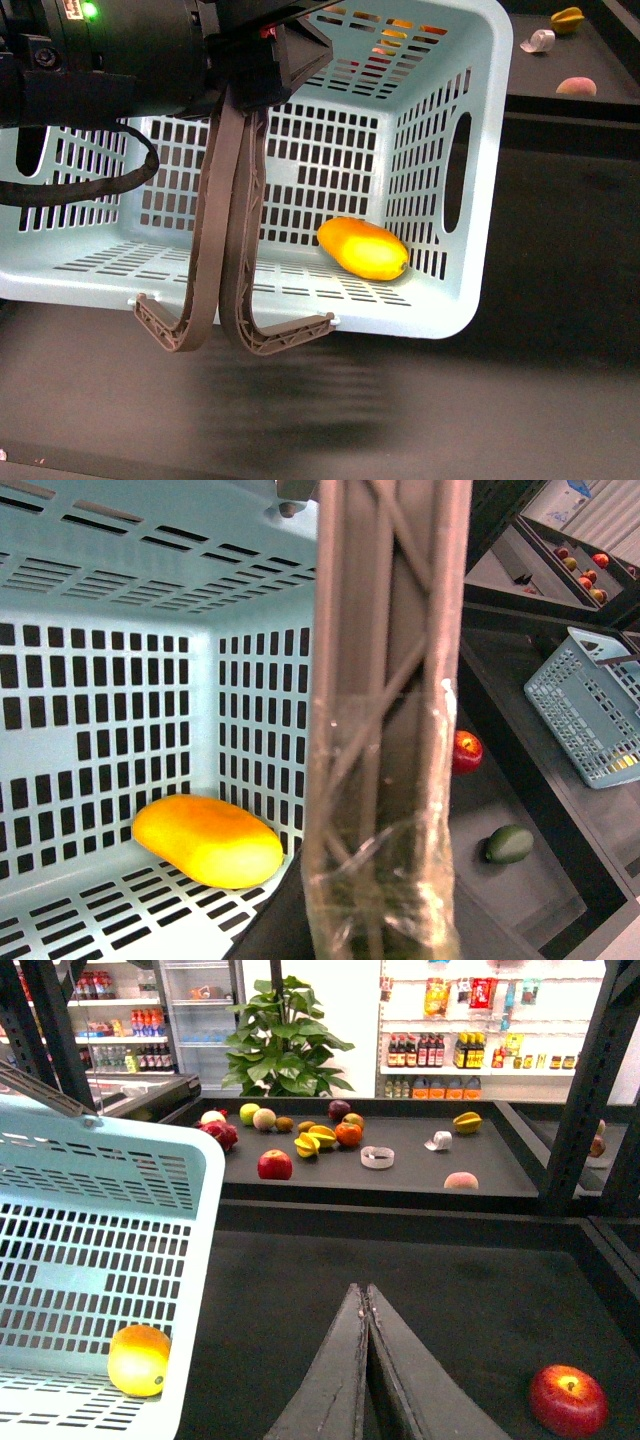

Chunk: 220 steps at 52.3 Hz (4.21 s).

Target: Pick mango with right arm and hold basket with left

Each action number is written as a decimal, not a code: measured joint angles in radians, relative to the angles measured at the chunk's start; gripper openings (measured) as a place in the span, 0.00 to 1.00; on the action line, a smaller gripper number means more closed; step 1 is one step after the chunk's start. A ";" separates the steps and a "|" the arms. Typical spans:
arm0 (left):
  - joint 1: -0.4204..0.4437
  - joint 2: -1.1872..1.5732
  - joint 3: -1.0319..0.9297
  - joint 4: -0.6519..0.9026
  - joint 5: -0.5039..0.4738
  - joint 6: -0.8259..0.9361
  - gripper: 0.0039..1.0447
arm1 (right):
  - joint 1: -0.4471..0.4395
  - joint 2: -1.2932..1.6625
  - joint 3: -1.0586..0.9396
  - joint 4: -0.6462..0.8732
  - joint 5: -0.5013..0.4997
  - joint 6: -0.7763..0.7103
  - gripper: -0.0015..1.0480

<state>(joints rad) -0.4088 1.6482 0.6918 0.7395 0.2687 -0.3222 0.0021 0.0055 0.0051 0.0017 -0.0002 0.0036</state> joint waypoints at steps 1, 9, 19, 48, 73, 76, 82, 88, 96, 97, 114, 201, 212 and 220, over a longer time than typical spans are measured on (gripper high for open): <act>0.000 0.000 0.000 0.000 0.000 0.000 0.08 | 0.000 0.000 0.000 0.000 0.000 0.000 0.02; 0.000 0.000 0.000 0.000 0.000 0.000 0.08 | 0.000 0.000 0.000 0.000 0.000 0.000 0.02; 0.000 0.000 0.000 0.000 0.000 0.000 0.08 | 0.000 0.000 0.000 0.000 0.000 -0.002 0.17; 0.000 0.000 0.000 0.000 0.000 0.000 0.08 | 0.000 0.000 0.000 0.000 0.000 -0.001 0.93; 0.023 0.139 0.154 -0.018 -0.358 -0.258 0.08 | 0.000 -0.002 0.000 0.000 -0.001 -0.001 0.92; 0.043 0.163 0.189 -0.060 -0.377 -0.323 0.08 | 0.000 -0.002 0.000 0.000 -0.001 -0.001 0.92; 0.096 0.228 0.265 -0.150 -0.412 -0.482 0.08 | 0.000 -0.002 0.000 0.000 -0.001 -0.001 0.92; 0.138 0.275 0.325 -0.213 -0.439 -0.611 0.08 | 0.000 -0.002 0.000 0.000 -0.001 -0.001 0.92; 0.192 0.317 0.392 -0.251 -0.486 -0.760 0.08 | 0.000 -0.002 0.000 0.000 -0.001 -0.001 0.92; 0.200 0.323 0.401 -0.253 -0.495 -0.778 0.08 | 0.000 -0.002 0.000 0.000 -0.001 -0.001 0.92; 0.310 0.467 0.546 -0.266 -0.555 -0.999 0.08 | 0.000 -0.002 0.000 0.000 -0.001 -0.001 0.92; 0.706 -0.266 -0.164 -0.077 -0.389 -0.684 0.95 | 0.000 -0.002 0.000 0.000 -0.001 -0.001 0.92; 0.794 -0.390 -0.264 -0.068 -0.343 -0.633 0.95 | 0.000 -0.002 0.000 0.000 -0.001 -0.001 0.92; 0.814 -0.379 -0.310 0.066 -0.118 -0.453 0.85 | 0.000 -0.002 0.000 0.000 -0.001 -0.001 0.92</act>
<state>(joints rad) 0.4053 1.2694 0.3820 0.8051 0.1509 -0.7753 0.0021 0.0040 0.0051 0.0017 -0.0013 0.0029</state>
